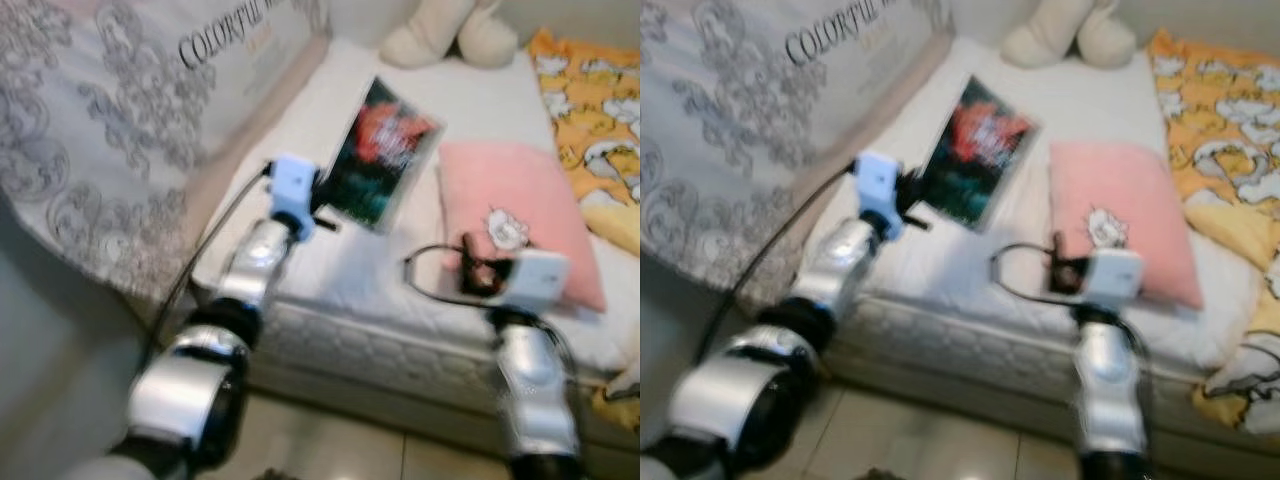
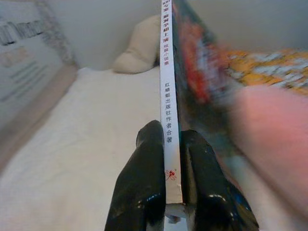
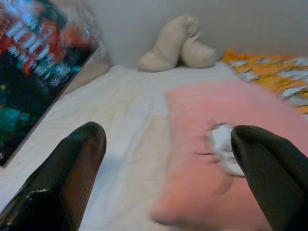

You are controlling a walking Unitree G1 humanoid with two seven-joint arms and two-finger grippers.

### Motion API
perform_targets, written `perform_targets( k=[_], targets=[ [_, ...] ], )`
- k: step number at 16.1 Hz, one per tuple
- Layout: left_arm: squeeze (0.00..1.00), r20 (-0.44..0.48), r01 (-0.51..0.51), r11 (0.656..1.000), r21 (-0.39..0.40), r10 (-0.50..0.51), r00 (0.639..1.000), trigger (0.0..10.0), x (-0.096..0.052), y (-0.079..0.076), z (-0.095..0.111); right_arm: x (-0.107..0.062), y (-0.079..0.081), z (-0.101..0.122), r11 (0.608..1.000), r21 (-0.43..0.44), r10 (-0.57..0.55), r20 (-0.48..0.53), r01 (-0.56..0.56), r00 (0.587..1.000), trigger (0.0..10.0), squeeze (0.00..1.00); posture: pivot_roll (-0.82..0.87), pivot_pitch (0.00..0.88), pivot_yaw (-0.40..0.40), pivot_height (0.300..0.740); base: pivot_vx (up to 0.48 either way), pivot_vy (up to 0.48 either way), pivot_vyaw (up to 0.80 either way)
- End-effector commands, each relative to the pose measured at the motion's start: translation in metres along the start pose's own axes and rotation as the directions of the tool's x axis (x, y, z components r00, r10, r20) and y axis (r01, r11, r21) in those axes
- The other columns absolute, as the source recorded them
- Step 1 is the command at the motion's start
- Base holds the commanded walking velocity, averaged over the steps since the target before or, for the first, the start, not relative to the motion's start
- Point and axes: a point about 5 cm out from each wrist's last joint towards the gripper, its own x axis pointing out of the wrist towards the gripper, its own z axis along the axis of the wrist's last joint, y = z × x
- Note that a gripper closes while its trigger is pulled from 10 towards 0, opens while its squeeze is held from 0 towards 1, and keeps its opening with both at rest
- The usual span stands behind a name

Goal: Clean up the room

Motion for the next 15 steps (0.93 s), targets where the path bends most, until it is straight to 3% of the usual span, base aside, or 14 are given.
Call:
perform_targets(
  k=[1, 8, 9, 11, 12, 13, 14, 15],
  targets=[
    [0.00, 0.051, -0.002, 1.000, 0.005, 0.002, 0.999, 10.0, 0.006, -0.002, 0.013, 0.002, -0.006, 0.006, 1.000, -0.021, -0.011, 0.024, 0.012, 1.000, 10.0, 0.00, -0.09, 0.000, 0.077, 0.740, 0.480, 0.000, 0.00],
    [0.00, 0.041, 0.000, 1.000, 0.003, 0.000, 0.999, 10.0, 0.008, -0.002, 0.015, -0.007, -0.008, 0.003, 0.999, -0.028, -0.019, 0.010, 0.019, 1.000, 10.0, 0.00, -0.12, 0.000, 0.077, 0.740, 0.464, 0.000, 0.00],
    [0.00, 0.043, 0.039, 0.999, -0.008, -0.039, 0.998, 10.0, 0.012, -0.011, 0.018, -0.012, -0.009, 0.003, 0.999, -0.035, -0.018, 0.006, 0.018, 1.000, 10.0, 0.00, -0.14, 0.000, 0.073, 0.740, 0.465, 0.000, 0.00],
    [0.00, 0.035, 0.218, 0.975, -0.039, -0.217, 0.976, 10.0, 0.024, -0.053, 0.025, -0.031, -0.013, 0.001, 0.998, -0.057, -0.026, -0.022, 0.025, 0.999, 10.0, 0.00, -0.20, 0.000, 0.069, 0.740, 0.476, 0.000, 0.00],
    [0.00, 0.033, 0.273, 0.961, -0.047, -0.271, 0.962, 10.0, 0.026, -0.066, 0.027, -0.040, -0.015, 0.002, 0.998, -0.064, -0.030, -0.030, 0.028, 0.999, 10.0, 0.00, -0.22, 0.000, 0.066, 0.740, 0.000, 0.000, 0.00],
    [0.00, 0.018, 0.359, 0.926, -0.118, -0.359, 0.933, 10.0, 0.029, -0.088, 0.028, -0.054, -0.019, 0.002, 0.996, -0.076, -0.045, -0.053, 0.041, 0.998, 10.0, 0.00, -0.26, 0.017, 0.062, 0.740, 0.000, 0.000, 0.00],
    [0.00, 0.010, 0.428, 0.871, -0.240, -0.439, 0.899, 10.0, 0.030, -0.105, 0.029, -0.069, -0.024, 0.004, 0.995, -0.086, -0.057, -0.074, 0.051, 0.996, 10.0, 0.00, -0.28, 0.065, 0.051, 0.740, 0.000, 0.000, 0.00],
    [0.00, 0.007, 0.445, 0.793, -0.416, -0.486, 0.874, 10.0, 0.030, -0.115, 0.026, -0.087, -0.027, 0.009, 0.994, -0.097, -0.063, -0.098, 0.054, 0.993, 10.0, 0.00, -0.31, 0.124, 0.033, 0.740, 0.000, 0.000, 0.00]
  ],
)
